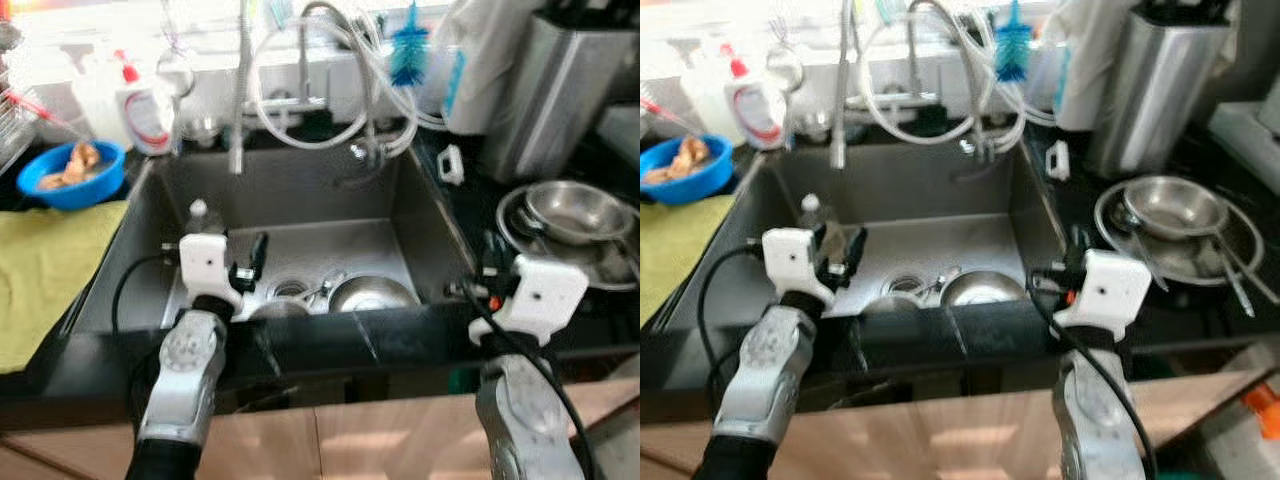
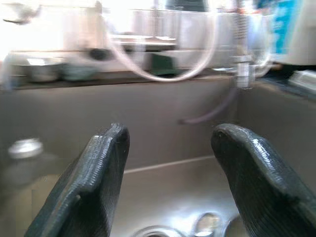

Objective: Kitchen organization

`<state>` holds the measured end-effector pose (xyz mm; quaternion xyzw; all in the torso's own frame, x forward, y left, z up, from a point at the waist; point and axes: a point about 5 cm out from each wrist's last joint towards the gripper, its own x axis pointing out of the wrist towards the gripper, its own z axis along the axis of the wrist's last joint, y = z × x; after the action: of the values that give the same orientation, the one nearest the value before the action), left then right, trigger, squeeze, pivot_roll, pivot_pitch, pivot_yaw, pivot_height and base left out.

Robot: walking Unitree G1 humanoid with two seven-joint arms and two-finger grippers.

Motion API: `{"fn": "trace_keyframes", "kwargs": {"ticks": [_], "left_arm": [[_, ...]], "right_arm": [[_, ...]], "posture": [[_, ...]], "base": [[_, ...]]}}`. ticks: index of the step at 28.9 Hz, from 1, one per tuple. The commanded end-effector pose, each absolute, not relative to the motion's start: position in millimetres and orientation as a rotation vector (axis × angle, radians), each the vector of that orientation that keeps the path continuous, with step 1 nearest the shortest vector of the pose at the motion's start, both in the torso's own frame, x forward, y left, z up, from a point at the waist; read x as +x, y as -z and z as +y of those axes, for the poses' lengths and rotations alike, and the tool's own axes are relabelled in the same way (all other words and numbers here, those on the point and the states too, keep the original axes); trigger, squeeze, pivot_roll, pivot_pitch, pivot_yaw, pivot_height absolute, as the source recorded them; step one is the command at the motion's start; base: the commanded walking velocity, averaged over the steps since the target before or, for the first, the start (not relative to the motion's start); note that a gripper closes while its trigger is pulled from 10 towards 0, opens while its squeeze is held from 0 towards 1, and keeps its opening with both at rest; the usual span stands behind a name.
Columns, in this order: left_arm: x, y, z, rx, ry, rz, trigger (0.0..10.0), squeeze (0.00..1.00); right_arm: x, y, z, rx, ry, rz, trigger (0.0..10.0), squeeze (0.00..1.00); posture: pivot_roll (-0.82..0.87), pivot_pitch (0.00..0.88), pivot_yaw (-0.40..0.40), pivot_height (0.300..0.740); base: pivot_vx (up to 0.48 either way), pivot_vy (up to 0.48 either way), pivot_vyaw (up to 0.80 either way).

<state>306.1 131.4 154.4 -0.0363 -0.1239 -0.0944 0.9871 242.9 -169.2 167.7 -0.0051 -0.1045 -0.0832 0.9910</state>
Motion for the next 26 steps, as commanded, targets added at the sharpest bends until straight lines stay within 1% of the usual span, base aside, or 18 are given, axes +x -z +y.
{"fn": "trace_keyframes", "kwargs": {"ticks": [1,18,22,26], "left_arm": [[306,-156,137,-0.068,0.178,-0.253,10.0,0.00],[306,-158,136,-0.073,0.185,-0.261,10.0,0.00],[305,-159,137,-0.047,0.183,-0.270,10.0,0.00],[305,-177,145,-0.009,0.128,-0.354,10.0,0.00]], "right_arm": [[244,-168,-162,0.004,0.144,-0.212,10.0,0.00],[243,-170,-160,-0.003,0.133,-0.228,10.0,0.00],[242,-170,-159,-0.003,0.132,-0.229,10.0,0.00],[242,-171,-159,-0.002,0.132,-0.243,10.0,0.00]], "posture": [[-0.15,0.000,0.057,0.740],[-0.15,0.000,0.062,0.740],[-0.15,0.000,0.065,0.740],[-0.14,0.000,0.065,0.740]], "base": [[0.000,0.000,-0.41],[0.000,0.000,0.00],[0.000,0.000,0.00],[0.000,0.000,0.00]]}}
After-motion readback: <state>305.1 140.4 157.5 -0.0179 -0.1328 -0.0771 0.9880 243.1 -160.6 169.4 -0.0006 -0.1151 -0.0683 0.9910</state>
